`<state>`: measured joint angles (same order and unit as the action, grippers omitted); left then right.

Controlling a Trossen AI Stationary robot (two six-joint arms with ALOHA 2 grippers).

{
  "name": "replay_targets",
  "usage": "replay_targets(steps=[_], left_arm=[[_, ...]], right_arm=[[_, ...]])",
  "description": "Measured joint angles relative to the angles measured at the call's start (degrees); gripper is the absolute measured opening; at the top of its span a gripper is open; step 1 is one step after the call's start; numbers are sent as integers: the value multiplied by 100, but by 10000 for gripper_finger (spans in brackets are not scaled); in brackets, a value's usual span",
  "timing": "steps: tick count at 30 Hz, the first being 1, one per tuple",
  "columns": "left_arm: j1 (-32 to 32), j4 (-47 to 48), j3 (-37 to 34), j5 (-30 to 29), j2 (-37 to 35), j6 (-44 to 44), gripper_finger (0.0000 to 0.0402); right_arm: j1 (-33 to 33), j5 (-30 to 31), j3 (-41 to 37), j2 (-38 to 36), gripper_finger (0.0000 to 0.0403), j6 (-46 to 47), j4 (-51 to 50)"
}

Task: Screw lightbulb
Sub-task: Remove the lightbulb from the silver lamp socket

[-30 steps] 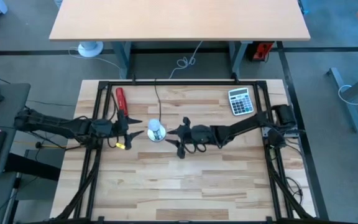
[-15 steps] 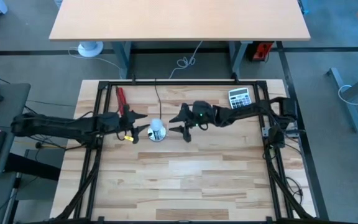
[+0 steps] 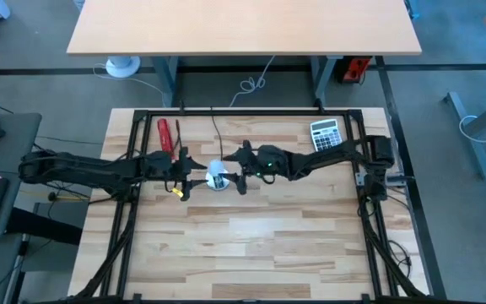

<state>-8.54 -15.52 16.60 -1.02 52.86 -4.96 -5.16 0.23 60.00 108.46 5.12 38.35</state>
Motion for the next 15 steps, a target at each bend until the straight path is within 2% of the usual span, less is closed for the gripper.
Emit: replay_targets(steps=[4,8,15], left_arm=[[0,-197,-7,-38,130,-41,210],[-1,-309,0,-387,151,-58,210],[0,-711,-2,-417,150,-321,210]], right_arm=[[43,387,171,263,290,-17,-3],[135,852,167,261,290,-47,-78],[190,933,167,261,290,-7,-288]])
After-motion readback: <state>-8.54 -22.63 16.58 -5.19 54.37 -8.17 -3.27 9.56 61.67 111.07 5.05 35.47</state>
